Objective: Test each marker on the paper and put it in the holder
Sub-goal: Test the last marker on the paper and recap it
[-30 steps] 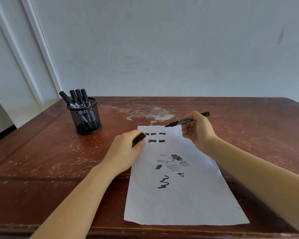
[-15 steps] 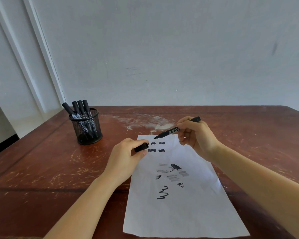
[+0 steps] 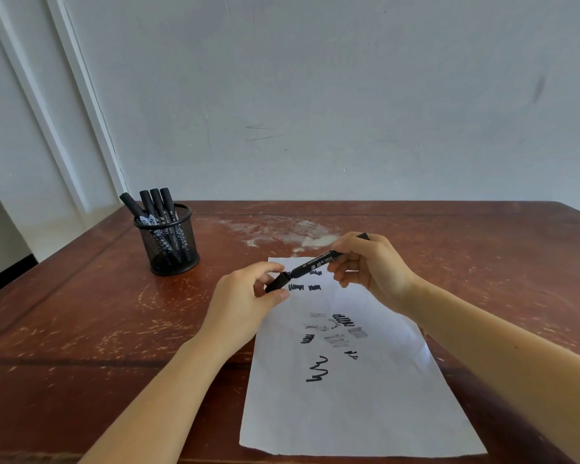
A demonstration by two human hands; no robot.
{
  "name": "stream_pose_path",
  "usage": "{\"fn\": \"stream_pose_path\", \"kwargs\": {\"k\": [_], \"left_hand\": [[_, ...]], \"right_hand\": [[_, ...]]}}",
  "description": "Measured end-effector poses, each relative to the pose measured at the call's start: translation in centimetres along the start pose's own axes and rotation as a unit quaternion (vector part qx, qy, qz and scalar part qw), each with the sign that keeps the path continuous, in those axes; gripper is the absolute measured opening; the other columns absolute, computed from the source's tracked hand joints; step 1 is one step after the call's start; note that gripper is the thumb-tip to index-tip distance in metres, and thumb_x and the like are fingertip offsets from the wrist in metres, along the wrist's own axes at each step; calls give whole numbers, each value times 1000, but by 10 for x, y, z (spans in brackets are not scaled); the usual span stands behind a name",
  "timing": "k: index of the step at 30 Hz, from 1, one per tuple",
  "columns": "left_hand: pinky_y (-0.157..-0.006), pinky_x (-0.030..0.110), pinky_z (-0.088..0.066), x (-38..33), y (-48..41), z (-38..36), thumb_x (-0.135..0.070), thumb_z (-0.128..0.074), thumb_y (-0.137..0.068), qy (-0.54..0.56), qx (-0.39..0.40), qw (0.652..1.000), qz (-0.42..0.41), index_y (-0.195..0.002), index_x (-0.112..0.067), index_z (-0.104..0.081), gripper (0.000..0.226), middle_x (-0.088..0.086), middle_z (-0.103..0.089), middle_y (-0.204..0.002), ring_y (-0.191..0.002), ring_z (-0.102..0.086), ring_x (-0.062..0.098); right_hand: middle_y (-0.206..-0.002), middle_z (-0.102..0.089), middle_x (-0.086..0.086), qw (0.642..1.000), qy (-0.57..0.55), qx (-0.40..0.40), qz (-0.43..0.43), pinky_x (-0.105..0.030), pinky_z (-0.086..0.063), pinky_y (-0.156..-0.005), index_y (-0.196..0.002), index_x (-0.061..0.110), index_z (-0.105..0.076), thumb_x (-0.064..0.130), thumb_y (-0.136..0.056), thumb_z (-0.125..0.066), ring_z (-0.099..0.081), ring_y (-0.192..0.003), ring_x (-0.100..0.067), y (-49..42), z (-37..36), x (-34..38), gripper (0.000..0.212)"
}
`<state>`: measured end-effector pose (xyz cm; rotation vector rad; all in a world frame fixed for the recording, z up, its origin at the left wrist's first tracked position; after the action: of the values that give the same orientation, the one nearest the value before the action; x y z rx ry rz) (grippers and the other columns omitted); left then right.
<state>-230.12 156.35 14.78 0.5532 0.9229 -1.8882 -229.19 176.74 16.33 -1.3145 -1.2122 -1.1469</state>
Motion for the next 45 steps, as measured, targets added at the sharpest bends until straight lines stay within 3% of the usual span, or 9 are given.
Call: {"fn": "stream_pose_path", "kwargs": {"k": [7,16,22,29,31,36,41,45], "left_hand": [[-67,21,-46,2,0,0,-25,-76,-76,15,-3,1000,14,-91,-22,-65,19,-7,-68,-84,-79,-62,12],[-63,4,-41,3,0,-1,-26,-74,-78,37,17,999,16,-96,-23,-72,18,-9,-71,-86,-79,-62,-1],[-59,8,-39,0,1,2,-22,-72,-81,14,-2,1000,-8,-99,-19,-73,19,-7,-70,-81,-66,-57,0],[-65,30,-51,-9,8,11,-21,-72,-81,-24,-25,999,-34,-97,-21,-74,17,-11,-67,-77,-68,-60,6],[-63,25,-50,-12,9,12,-20,-72,-80,-24,-42,998,-37,-99,-21,-74,19,-10,-69,-79,-68,-61,5],[-66,10,-43,-17,10,17,-20,-71,-81,-43,-74,995,-54,-103,-18,-74,23,-5,-73,-89,-72,-59,2],[-70,1,-41,-15,8,24,-21,-71,-80,-27,-87,994,-55,-101,-20,-73,21,-19,-66,-87,-76,-58,-11],[-68,10,-39,-11,2,38,-24,-70,-81,19,-93,996,-2,-98,-27,-70,18,-24,-62,-86,-72,-56,-9]], "right_hand": [[-67,-63,-13,999,36,7,-3,-27,-48,-52,-78,-1,-68,3,-86,-61,-57,-58,-22,-4,5,6,11],[-71,-67,-14,994,77,66,-28,-26,-53,-57,-86,-6,-70,1,-85,-63,-63,-60,-21,-7,8,6,9],[-62,-62,-10,985,148,83,-29,-25,-47,-51,-73,-2,-70,5,-84,-68,-55,-51,-18,-7,8,6,13],[-55,-47,-8,983,152,98,-7,-24,-35,-48,-64,-2,-59,9,-88,-64,-38,-50,-18,-3,0,8,28],[-54,-46,-8,982,158,98,-1,-24,-34,-48,-67,-6,-60,10,-89,-64,-37,-48,-17,-4,-2,12,27],[-55,-48,-5,984,148,93,-37,-24,-34,-47,-73,-2,-59,12,-89,-64,-39,-48,-16,-4,-4,13,21],[-57,-56,-6,985,138,95,-44,-23,-41,-48,-68,1,-60,16,-88,-66,-48,-50,-16,-2,-10,12,26],[-70,-70,-8,965,227,130,14,-25,-50,-58,-73,11,-72,19,-89,-66,-62,-60,-17,-4,-20,24,18]]}}
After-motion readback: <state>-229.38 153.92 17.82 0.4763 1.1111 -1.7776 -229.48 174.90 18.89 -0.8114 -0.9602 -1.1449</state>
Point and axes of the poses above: each hand's wrist, its own y-axis away from the middle knuckle, its own z-axis out of the back of the hand, x = y × z, the point moved 3 cm from there along -y, towards the middle knuckle
